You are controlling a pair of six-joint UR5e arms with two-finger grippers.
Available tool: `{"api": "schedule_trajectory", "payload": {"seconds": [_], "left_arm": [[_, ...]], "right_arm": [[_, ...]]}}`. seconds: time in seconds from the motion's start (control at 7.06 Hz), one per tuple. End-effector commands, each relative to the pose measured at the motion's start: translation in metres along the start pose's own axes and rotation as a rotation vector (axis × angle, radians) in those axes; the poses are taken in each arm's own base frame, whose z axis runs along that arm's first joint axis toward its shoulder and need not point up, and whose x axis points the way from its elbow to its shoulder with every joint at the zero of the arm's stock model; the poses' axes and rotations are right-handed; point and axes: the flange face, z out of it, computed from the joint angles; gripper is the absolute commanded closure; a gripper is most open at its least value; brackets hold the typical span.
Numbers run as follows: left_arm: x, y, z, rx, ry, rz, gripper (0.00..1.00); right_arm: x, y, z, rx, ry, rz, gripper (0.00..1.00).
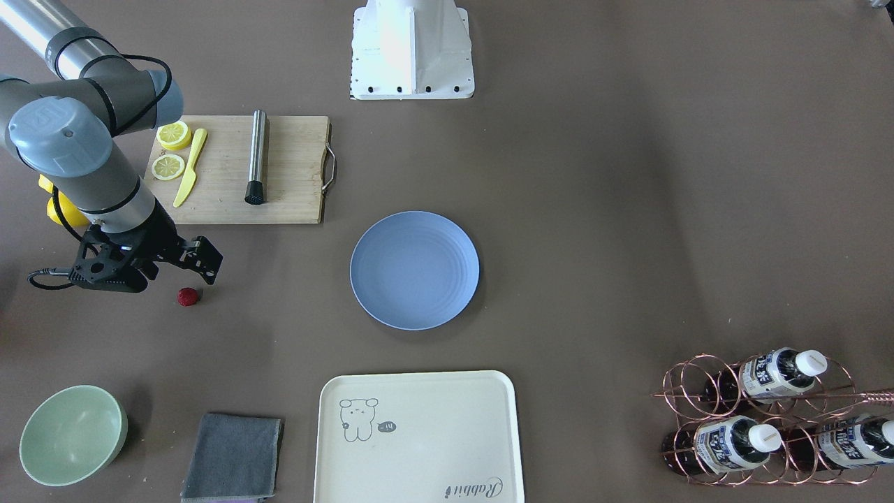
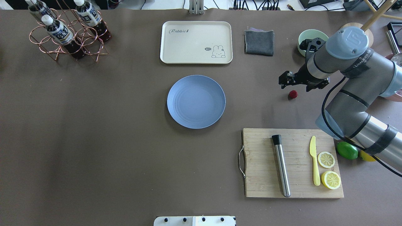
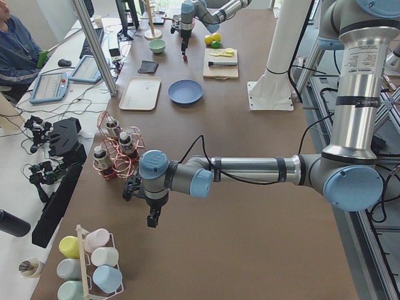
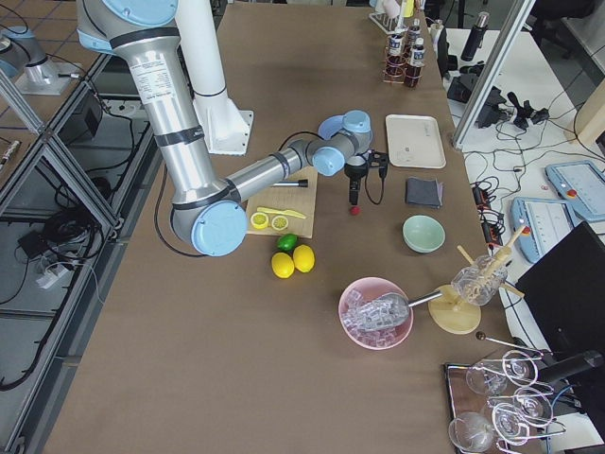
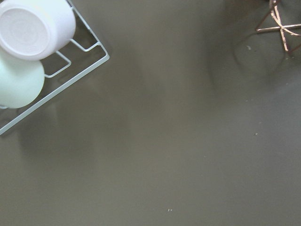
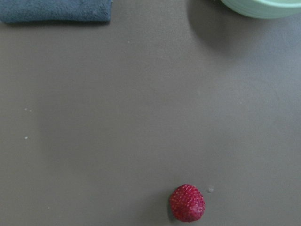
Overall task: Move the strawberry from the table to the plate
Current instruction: 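Move the right gripper over the red strawberry while the left arm withdraws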
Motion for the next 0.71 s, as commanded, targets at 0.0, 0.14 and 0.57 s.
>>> {"api": "schedule_trajectory", "payload": {"seconds": [0.0,0.14,0.57], "left_arm": [[-0.001,0.001,0.0,-0.005,0.0,-0.004,0.01],[-0.003,0.002,0.003,-0.011,-0.002,-0.008,0.01],[-0.003,0.002,0.004,-0.011,-0.002,-0.008,0.01]], "right_arm": [[0.01,-0.002,0.025,-0.004,0.001,-0.009,0.12],[0.02,-0.005,0.042,0.016,-0.03,-0.018,0.16],[0.022,-0.004,0.045,0.018,-0.033,-0.017,0.31]]}}
